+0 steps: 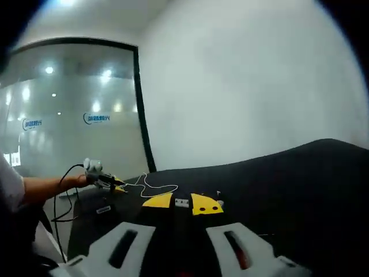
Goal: Grab the wires, straighten them and put them on the rack
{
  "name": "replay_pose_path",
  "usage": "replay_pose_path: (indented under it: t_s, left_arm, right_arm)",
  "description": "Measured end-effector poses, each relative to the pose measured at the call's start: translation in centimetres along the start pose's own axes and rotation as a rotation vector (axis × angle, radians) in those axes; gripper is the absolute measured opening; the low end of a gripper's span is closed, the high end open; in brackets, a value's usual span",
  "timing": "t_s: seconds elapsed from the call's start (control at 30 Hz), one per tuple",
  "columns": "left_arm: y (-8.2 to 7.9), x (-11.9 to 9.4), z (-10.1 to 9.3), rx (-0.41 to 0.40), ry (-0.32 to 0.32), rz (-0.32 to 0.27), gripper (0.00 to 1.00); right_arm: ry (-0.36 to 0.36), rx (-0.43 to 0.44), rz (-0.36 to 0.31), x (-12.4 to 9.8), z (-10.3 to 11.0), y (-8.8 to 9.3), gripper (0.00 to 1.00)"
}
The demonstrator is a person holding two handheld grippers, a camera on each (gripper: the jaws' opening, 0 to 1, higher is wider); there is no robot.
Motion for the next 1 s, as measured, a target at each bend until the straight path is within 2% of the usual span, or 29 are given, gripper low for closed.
replay_pose_path:
  t_s: [0.03, 0.07, 0.13, 0.17, 0.2, 0.23, 0.27, 0.3, 0.33, 0.37, 0.4, 0.43, 0.5, 0.53, 0.63, 0.73, 0.83, 0.87, 0.9, 0.93, 1.0]
  left_arm:
    - [-0.2, 0.1, 0.3, -0.014, -0.016, -0.021, 0.24]
    - [-0.8, 0.1, -0.1, -0.018, -0.005, -0.032, 0.24]
    - [-0.7, 0.4, -0.2, -0.029, 0.005, -0.035, 0.2]
    - [-0.8, 0.7, -0.3, -0.032, 0.015, -0.035, 0.16]
    - [-0.6, 1.1, -0.8, -0.079, 0.04, -0.015, 0.1]
    - [-0.7, 1.3, -0.8, -0.115, 0.033, -0.002, 0.04]
    - [-0.7, 1.3, -0.2, -0.166, -0.008, 0.022, 0.03]
    - [-0.3, 1.2, 0.1, -0.289, -0.022, 0.084, 0.02]
    - [-1.0, 0.8, -0.1, -0.453, 0.006, 0.099, 0.01]
    - [-3.0, 0.2, -0.9, -0.559, 0.076, 0.053, 0.01]
    - [-5.6, -0.6, -1.9, -0.616, 0.144, -0.01, 0.01]
    - [-8.1, -1.3, -2.5, -0.621, 0.18, -0.082, 0.01]
    - [-13.0, -3.1, -3.9, -0.629, 0.248, -0.173, 0.01]
    - [-15.8, -4.2, -5.0, -0.626, 0.313, -0.239, 0.01]
    - [-23.1, -7.1, -8.1, -0.713, 0.496, -0.368, 0.01]
    - [-28.4, -8.9, -11.3, -0.802, 0.644, -0.455, 0.01]
    - [-31.1, -8.6, -14.1, -0.966, 0.773, -0.455, 0.01]
    - [-31.5, -8.5, -14.6, -0.993, 0.802, -0.456, 0.01]
    - [-31.8, -7.9, -15.1, -1.01, 0.826, -0.446, 0.01]
    - [-31.9, -7.2, -15.7, -0.99, 0.827, -0.443, 0.01]
    - [-32.2, -6.0, -16.8, -0.988, 0.84, -0.415, 0.01]
  right_arm:
    - [0.001, -0.001, -0.001, 0.0, 0.0, 0.0, 0.08]
    - [0.002, -0.003, 0.0, 0.0, -0.1, 0.0, 0.08]
    - [0.008, -0.004, 0.003, 0.1, -0.2, 0.0, 0.08]
    - [0.011, -0.004, 0.007, 0.1, -0.3, 0.1, 0.08]
    - [0.013, -0.003, 0.009, 0.2, -0.4, 0.1, 0.08]
    - [0.013, -0.002, 0.012, 0.2, -0.4, 0.2, 0.08]
    - [0.012, -0.001, 0.016, 0.2, -0.4, 0.3, 0.08]
    - [0.013, 0.0, 0.018, 0.2, -0.4, 0.3, 0.08]
    - [0.014, -0.001, 0.02, 0.2, -0.4, 0.3, 0.08]
    - [0.015, -0.001, 0.022, 0.1, -0.4, 0.4, 0.08]
    - [0.013, -0.002, 0.025, 0.1, -0.4, 0.4, 0.08]
    - [0.012, -0.004, 0.027, 0.1, -0.4, 0.5, 0.08]
    - [0.001, -0.021, 0.033, 0.2, 0.0, 0.6, 0.08]
    - [-0.012, -0.034, 0.031, 0.2, 0.4, 0.5, 0.08]
    - [-0.038, -0.072, 0.038, 0.4, 1.3, 0.7, 0.08]
    - [-0.07, -0.086, 0.036, 0.5, 2.3, 0.7, 0.1]
    - [-0.136, -0.064, 0.006, 0.5, 3.9, -0.2, 0.11]
    - [-0.163, -0.045, 0.001, 0.5, 4.6, -0.4, 0.11]
    - [-0.189, -0.011, 0.003, 0.6, 5.5, -0.6, 0.11]
    - [-0.205, 0.0, -0.007, 0.7, 6.3, -0.9, 0.11]
    - [-0.199, 0.12, 0.021, 1.6, 7.5, -0.4, 0.1]
Point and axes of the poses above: the point that each gripper's makers call its tool centre point, and the gripper's own axes: x roughly forward along the fingers, z roughly to its left, y roughly out of its underside, the point moved 1 cm from there along -x, roughly backward along the fingers, and after that the axes turned 9 degrees about x, right-handed, at the moved point
